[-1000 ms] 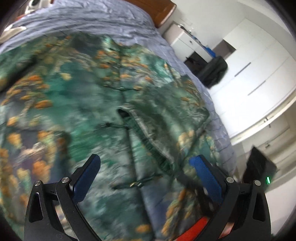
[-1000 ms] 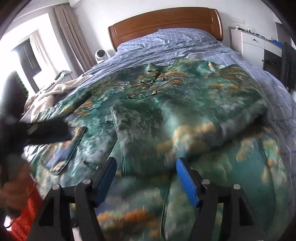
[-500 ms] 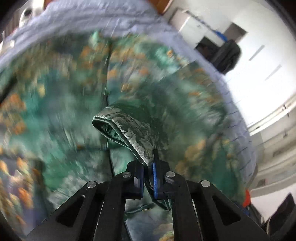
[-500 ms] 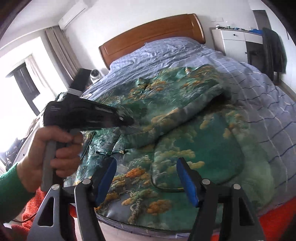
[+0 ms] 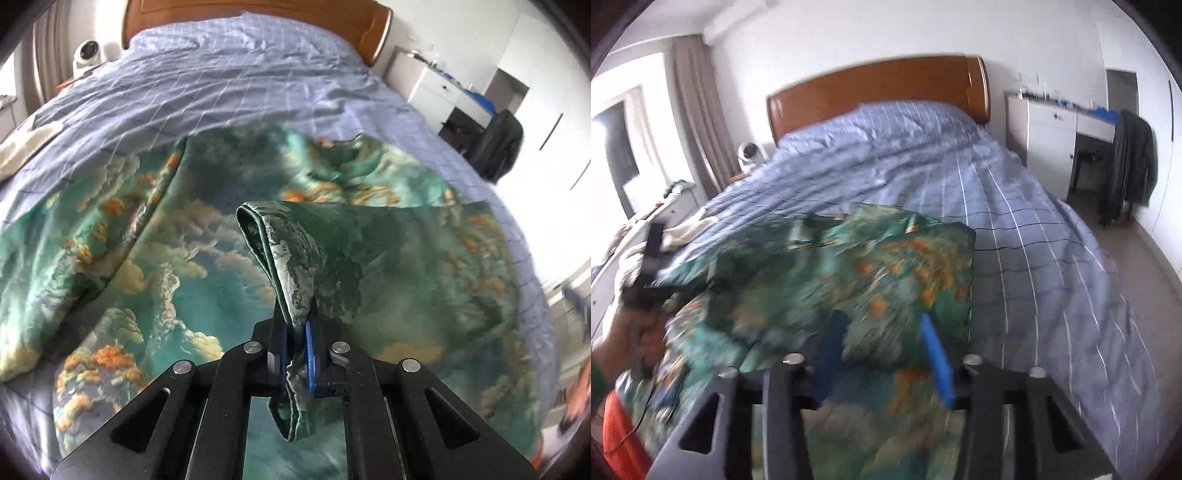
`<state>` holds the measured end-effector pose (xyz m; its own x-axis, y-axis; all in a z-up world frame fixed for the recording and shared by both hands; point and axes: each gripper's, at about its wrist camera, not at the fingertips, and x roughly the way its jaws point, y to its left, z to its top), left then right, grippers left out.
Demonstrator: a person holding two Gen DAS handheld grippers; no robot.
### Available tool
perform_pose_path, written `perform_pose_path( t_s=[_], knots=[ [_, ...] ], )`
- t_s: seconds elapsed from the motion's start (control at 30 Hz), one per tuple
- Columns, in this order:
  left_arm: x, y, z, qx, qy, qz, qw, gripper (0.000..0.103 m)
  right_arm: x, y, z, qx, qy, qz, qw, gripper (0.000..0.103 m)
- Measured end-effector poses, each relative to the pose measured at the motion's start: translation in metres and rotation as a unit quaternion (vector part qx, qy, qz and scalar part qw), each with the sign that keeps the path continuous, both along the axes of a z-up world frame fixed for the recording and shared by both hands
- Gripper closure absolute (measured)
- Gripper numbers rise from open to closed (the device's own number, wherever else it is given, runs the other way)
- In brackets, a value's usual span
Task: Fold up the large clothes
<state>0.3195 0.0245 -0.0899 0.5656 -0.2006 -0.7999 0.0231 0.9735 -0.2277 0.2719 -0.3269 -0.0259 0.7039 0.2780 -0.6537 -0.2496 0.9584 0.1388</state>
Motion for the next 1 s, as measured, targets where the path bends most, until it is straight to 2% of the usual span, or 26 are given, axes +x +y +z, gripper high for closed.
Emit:
perform_pose_path(
  t_s=[0.13, 0.23, 0.3, 0.4, 0.47, 0.6, 0.8, 0.93, 1.0],
  knots=[
    [-0.001, -0.001, -0.015, 0.02, -0.008, -0.001, 0.9998, 0.096, 0.082, 0.013, -0.016, 0.005, 0.022, 0.002, 1.0, 0.065],
    [-0.002, 0.002, -0.026, 0.016, -0.008, 0.007, 0.9998, 0.095, 0.132, 0.025, -0.042, 0.015, 0.046, 0.001, 0.999, 0.065],
    [0.001, 0.007, -0.034, 0.008, -0.008, 0.014, 0.9998, 0.095, 0.149, 0.03, -0.061, 0.005, 0.058, -0.002, 0.998, 0.065],
    [0.002, 0.008, -0.042, 0.002, -0.015, 0.016, 0.9998, 0.094, 0.173, 0.033, -0.106, 0.007, 0.125, -0.007, 0.992, 0.068],
    [0.002, 0.006, -0.044, 0.008, -0.019, 0.015, 0.9997, 0.094, 0.173, 0.033, -0.117, 0.005, 0.133, -0.004, 0.991, 0.068],
    [0.0, 0.006, -0.045, 0.013, -0.024, 0.014, 0.9995, 0.094, 0.161, 0.033, -0.111, -0.003, 0.131, -0.001, 0.991, 0.068],
    [-0.002, 0.003, -0.046, 0.024, -0.031, 0.015, 0.9991, 0.093, 0.102, 0.025, -0.096, -0.013, 0.147, 0.049, 0.988, 0.068],
    [-0.002, -0.001, -0.047, 0.039, -0.035, 0.015, 0.9985, 0.093, 0.069, 0.014, -0.095, -0.009, 0.163, 0.055, 0.985, 0.068],
    [-0.001, -0.003, -0.049, 0.045, -0.036, 0.015, 0.9982, 0.093, 0.067, 0.015, -0.099, -0.017, 0.167, 0.055, 0.984, 0.068]
  ],
)
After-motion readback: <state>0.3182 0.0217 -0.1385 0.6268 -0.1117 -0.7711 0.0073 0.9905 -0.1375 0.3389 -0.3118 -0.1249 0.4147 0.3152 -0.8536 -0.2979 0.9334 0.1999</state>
